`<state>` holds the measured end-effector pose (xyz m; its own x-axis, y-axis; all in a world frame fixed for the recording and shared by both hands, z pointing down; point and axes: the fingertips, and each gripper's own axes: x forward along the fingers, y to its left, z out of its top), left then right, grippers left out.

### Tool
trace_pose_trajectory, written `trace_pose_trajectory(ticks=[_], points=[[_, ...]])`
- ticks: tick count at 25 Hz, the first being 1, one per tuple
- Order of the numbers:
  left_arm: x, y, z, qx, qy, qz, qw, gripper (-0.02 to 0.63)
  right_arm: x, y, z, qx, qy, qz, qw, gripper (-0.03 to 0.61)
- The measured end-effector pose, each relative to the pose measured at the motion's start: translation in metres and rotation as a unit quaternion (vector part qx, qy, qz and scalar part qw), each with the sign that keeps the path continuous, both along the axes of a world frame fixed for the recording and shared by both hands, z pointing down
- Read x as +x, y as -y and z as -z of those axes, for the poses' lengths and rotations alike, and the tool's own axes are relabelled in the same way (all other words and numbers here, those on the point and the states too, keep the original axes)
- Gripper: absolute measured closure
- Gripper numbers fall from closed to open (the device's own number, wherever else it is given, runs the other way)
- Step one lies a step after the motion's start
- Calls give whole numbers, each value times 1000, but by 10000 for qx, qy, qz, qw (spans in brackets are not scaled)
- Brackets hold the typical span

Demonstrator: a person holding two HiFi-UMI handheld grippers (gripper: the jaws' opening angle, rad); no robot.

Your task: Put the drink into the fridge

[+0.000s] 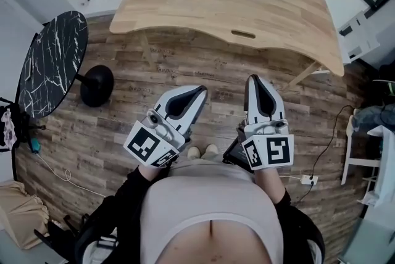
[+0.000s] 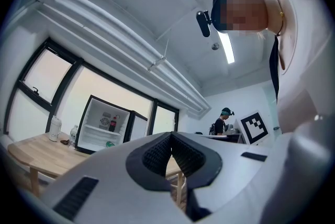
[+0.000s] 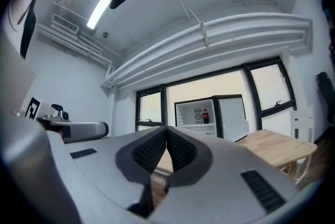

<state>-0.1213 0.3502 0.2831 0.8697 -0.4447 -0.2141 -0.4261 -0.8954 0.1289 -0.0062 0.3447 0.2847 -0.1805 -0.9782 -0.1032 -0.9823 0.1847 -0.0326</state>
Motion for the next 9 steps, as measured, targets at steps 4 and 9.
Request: trace_pose_trajectory(ticks=[4, 9], points=[[-2, -2, 2, 21, -1, 15, 10000, 609, -6, -2, 2, 38, -90, 47, 9999, 549], [-7, -2, 2, 25, -1, 26, 10000, 609, -11, -2, 1, 31, -48, 78, 10000, 549]])
